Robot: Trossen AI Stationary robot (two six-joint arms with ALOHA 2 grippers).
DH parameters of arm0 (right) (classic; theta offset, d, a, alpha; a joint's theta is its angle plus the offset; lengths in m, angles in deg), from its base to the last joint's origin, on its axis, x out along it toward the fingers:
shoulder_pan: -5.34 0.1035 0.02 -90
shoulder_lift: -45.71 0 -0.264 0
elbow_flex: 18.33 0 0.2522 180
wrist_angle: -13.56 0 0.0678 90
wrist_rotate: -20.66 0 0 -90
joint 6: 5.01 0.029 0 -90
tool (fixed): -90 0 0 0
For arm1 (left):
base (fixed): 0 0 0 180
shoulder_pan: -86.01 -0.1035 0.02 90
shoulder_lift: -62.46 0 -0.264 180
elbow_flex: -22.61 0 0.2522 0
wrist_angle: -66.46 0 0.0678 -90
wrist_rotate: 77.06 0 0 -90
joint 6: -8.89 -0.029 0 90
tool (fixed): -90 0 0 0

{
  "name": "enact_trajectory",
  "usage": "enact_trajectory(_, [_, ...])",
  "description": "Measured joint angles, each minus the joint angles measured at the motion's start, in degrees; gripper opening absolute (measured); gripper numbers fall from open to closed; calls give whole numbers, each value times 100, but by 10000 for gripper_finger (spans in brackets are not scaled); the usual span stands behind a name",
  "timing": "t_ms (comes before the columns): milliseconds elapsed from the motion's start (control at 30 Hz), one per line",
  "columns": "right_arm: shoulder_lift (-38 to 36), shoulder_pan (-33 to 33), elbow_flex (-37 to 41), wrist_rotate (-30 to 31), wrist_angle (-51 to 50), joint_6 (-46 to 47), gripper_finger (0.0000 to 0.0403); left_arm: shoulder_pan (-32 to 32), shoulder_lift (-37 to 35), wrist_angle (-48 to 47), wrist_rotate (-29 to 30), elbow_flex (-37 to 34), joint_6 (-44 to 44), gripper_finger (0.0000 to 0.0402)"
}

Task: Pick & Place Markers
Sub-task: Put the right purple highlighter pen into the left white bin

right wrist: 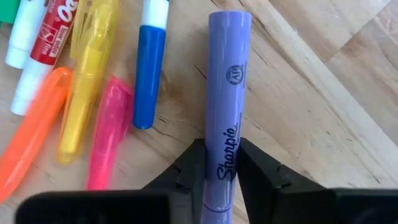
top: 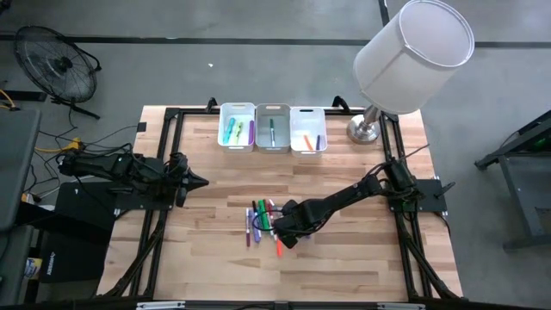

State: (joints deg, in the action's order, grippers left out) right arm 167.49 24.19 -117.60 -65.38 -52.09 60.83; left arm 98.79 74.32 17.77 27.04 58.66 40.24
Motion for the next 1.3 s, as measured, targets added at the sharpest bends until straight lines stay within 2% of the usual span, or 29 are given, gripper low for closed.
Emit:
enact_trajectory(100, [0, 0, 0, -23, -4, 60, 51, 0, 0, -4, 44, 0, 42, 2])
enact_trajectory(600, [-230, 17, 55, 228, -146, 339, 51, 0, 0, -8, 60, 0, 81, 2])
enact_trajectory(833, [-715, 15, 31, 877, -209, 376, 51, 0, 0, 156, 60, 0, 396, 2])
enact_trajectory(1000, [-1157, -23, 27, 1478, -89, 190, 51, 0, 2, 675, 59, 0, 481, 2])
enact_trajectory(1300, [-1823, -242, 17, 2282, 869, -934, 51, 0, 317, 2165, 70, 4, -412, 2])
